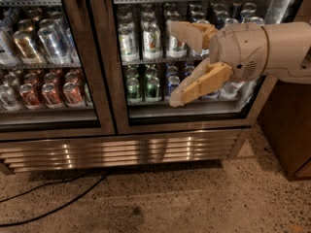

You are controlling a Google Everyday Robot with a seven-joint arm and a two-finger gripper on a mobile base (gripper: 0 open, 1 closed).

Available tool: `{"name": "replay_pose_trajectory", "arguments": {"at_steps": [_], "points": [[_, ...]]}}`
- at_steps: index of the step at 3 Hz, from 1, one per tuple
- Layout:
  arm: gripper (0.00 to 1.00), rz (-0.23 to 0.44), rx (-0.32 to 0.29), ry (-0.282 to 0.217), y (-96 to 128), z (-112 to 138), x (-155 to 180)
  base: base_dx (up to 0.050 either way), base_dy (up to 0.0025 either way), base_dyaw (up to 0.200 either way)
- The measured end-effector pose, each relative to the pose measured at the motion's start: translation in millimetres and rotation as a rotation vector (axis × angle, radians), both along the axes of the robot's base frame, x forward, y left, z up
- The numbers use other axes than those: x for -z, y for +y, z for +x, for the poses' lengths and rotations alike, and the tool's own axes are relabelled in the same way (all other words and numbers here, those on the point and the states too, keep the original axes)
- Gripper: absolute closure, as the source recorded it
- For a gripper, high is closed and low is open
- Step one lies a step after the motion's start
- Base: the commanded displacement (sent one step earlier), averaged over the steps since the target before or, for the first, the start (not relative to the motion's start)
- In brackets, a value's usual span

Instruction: Open right fridge door

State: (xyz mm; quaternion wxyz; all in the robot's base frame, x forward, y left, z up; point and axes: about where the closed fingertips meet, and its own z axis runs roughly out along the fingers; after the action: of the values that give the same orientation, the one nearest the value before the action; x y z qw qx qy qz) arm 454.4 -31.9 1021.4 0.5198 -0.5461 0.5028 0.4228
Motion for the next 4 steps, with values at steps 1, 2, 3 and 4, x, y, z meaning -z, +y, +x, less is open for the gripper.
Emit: {"name": "replay_pose_trajectory", "arguments": {"at_steps": [1,2,3,4], "points": [[0.00,0.000,0.000,0.000,0.0,0.0,0.0,0.050,0.00000,0.000],[0.00,0.000,0.000,0.000,0.0,0.0,0.0,0.049,0.00001,0.000],[0.00,0.000,0.000,0.000,0.0,0.0,0.0,0.000,0.00003,0.191],[0.00,0.000,0.000,0.000,0.0,0.0,0.0,0.049,0.00007,-0.002]]}}
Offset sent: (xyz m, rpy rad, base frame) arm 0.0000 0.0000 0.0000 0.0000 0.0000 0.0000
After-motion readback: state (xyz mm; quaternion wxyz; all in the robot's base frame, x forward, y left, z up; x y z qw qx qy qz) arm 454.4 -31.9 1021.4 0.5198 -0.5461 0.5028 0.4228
